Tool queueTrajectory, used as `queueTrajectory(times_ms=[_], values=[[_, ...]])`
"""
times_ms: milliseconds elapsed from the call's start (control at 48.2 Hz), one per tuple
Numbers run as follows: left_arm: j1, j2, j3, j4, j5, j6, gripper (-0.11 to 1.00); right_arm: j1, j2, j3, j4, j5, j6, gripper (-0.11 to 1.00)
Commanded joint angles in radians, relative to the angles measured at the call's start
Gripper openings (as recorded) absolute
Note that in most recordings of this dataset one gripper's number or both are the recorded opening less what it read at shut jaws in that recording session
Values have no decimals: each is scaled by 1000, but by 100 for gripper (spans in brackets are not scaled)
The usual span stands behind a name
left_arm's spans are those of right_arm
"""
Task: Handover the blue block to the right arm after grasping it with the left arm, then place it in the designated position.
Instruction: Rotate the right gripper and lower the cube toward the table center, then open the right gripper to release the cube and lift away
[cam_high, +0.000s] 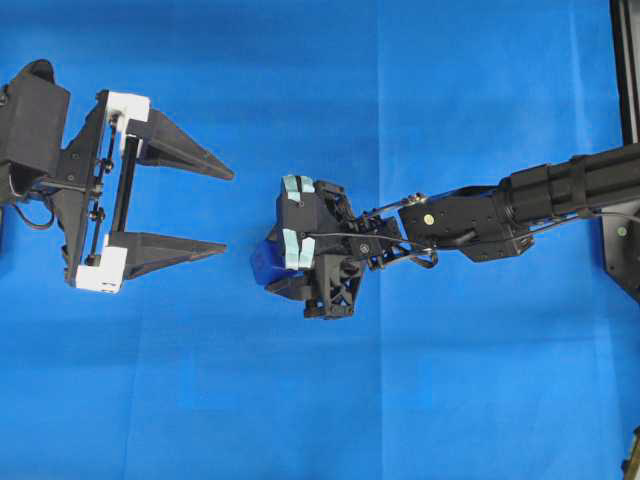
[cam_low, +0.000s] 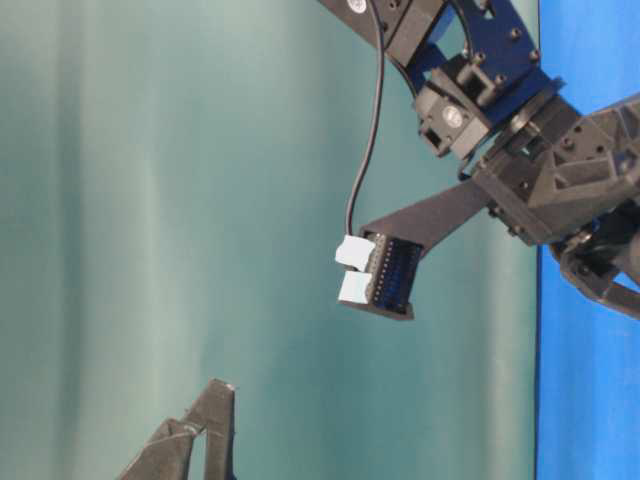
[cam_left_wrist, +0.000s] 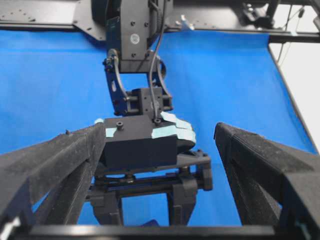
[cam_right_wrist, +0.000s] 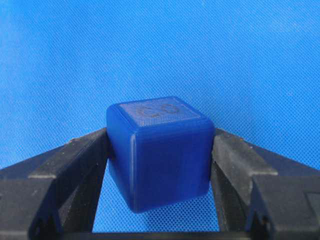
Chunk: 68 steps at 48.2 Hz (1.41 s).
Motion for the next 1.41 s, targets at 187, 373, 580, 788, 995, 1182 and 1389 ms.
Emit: queueTrajectory(times_ms=[187, 373, 580, 788, 995, 1182, 1389], values=[[2, -5, -28, 0, -6, -2, 89, -2, -15, -15, -3, -6, -8, 44], [2, -5, -29, 0, -6, -2, 89, -2, -15, -18, 2, -5, -8, 53], [2, -5, -29, 0, -6, -2, 89, -2, -17, -23, 2, -3, -8, 92], [2, -5, -29, 0, -6, -2, 89, -2, -35, -17, 2, -2, -8, 82], [2, -5, -29, 0, -6, 0, 89, -2, -89, -9, -2, 31, -8, 83], [2, -5, -29, 0, -6, 0, 89, -2, -202, 14, -3, 132, -8, 83], [2, -5, -31, 2, -6, 0, 89, 0, -365, 74, -2, 207, -8, 83]])
